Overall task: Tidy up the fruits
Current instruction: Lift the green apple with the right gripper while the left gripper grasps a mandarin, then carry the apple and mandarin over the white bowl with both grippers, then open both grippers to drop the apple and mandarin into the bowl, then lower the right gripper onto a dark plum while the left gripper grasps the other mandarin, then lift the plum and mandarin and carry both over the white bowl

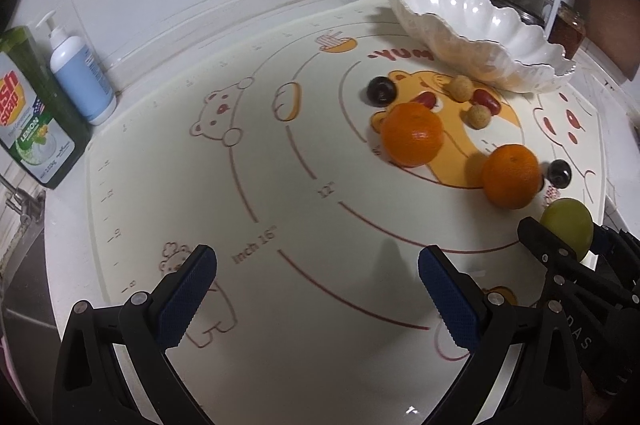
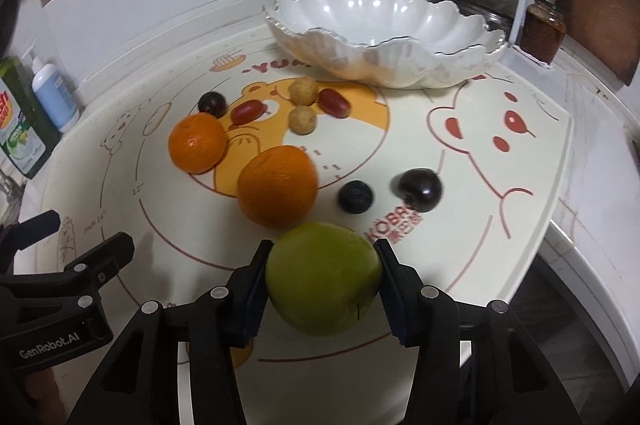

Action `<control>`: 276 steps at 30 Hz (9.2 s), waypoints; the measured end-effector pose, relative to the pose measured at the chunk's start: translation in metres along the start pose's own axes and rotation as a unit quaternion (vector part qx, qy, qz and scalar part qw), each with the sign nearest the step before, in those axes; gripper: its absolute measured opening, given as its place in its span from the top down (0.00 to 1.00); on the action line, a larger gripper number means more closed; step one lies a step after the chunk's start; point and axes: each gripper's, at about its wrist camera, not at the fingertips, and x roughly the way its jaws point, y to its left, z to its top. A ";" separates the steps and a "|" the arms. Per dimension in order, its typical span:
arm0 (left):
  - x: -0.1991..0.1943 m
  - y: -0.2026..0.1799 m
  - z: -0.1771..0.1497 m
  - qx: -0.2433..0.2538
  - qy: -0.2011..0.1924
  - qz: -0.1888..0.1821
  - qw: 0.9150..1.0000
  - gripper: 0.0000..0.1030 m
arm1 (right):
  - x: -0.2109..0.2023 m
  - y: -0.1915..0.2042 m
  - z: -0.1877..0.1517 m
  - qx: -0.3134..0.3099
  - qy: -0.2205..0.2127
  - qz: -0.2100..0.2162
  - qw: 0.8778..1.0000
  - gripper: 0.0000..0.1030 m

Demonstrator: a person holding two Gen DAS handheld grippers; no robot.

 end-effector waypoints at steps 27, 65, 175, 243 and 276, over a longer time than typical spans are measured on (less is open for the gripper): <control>0.016 -0.102 0.032 0.088 0.001 -0.083 0.993 0.18 | -0.015 -0.084 0.002 0.087 -0.014 -0.037 0.995 0.51; 0.019 -0.118 0.053 0.114 0.006 -0.132 0.985 0.56 | -0.010 -0.102 0.027 0.108 -0.013 -0.037 0.993 0.51; -0.010 -0.093 0.187 0.095 -0.105 -0.037 0.989 0.08 | -0.027 -0.113 0.151 0.072 -0.119 -0.102 0.985 0.18; 0.028 -0.053 0.065 0.087 -0.062 -0.001 0.994 0.08 | 0.019 -0.067 0.040 0.053 -0.008 -0.042 0.998 0.39; 0.050 -0.055 0.063 0.078 -0.022 -0.049 0.995 0.58 | 0.030 -0.059 0.040 0.030 0.000 -0.021 0.999 0.72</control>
